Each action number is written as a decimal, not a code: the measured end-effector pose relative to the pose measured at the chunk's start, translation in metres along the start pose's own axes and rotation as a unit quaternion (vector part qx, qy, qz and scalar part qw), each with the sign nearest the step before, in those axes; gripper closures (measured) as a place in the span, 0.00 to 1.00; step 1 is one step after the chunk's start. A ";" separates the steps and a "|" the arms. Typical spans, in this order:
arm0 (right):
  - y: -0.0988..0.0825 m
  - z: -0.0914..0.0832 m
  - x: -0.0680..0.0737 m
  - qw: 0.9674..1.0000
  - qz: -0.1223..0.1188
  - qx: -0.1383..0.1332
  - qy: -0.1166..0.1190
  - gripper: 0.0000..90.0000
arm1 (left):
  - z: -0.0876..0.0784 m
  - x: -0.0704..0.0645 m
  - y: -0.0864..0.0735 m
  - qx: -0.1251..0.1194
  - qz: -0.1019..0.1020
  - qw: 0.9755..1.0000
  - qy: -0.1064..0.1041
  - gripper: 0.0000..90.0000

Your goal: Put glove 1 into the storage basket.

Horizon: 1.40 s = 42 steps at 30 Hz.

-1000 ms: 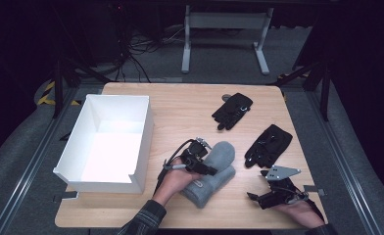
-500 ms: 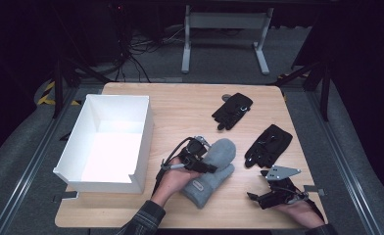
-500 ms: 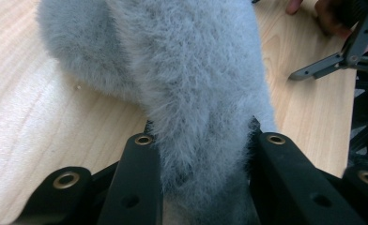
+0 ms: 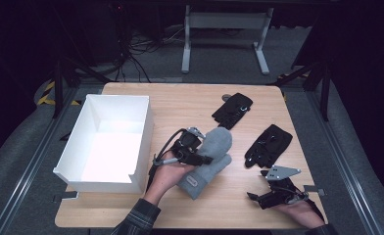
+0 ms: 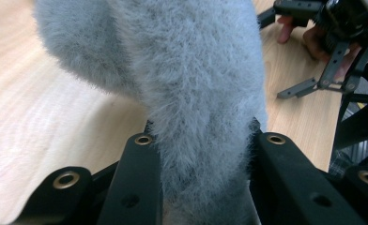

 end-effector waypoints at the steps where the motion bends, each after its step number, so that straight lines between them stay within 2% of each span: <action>1: 0.000 0.000 0.000 1.000 0.000 0.000 0.000 0.04 | -0.005 0.000 0.002 -0.003 0.001 1.000 0.003 0.80; 7: 0.000 0.000 0.000 1.000 0.000 0.000 0.000 0.04 | -0.027 -0.001 0.014 -0.021 -0.007 1.000 0.011 0.80; 14: 0.000 0.000 0.000 1.000 -0.001 0.000 0.001 0.04 | -0.057 -0.001 0.028 -0.037 -0.005 0.999 0.024 0.80; 23: 0.001 0.001 0.000 1.000 -0.002 0.000 0.002 0.04 | -0.100 0.005 0.043 -0.058 -0.003 0.997 0.045 0.80; 24: 0.001 0.001 0.000 1.000 -0.002 0.000 0.002 0.04 | -0.100 0.005 0.043 -0.058 -0.003 0.997 0.045 0.80; 26: 0.001 0.001 0.000 1.000 -0.002 0.000 0.002 0.04 | -0.113 0.008 0.045 -0.063 -0.005 0.997 0.053 0.80; 27: 0.001 0.001 0.000 1.000 -0.002 0.000 0.002 0.04 | -0.113 0.008 0.045 -0.063 -0.005 0.997 0.053 0.80; 33: 0.001 0.001 0.000 1.000 -0.002 0.000 0.002 0.04 | -0.138 0.017 0.048 -0.074 -0.013 0.995 0.064 0.80; 42: 0.001 0.001 0.000 1.000 -0.002 0.000 0.002 0.04 | -0.175 0.032 0.046 -0.097 -0.027 0.991 0.083 0.80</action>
Point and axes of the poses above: each handheld gripper's, and its own axes: z roughly forward along the jaws, y roughly out of its top, x roughly to its left, the point moved 10 cm from there along z, roughly forward along the jaws, and after that the axes turned 2 degrees about -z, right-handed, at the moved point
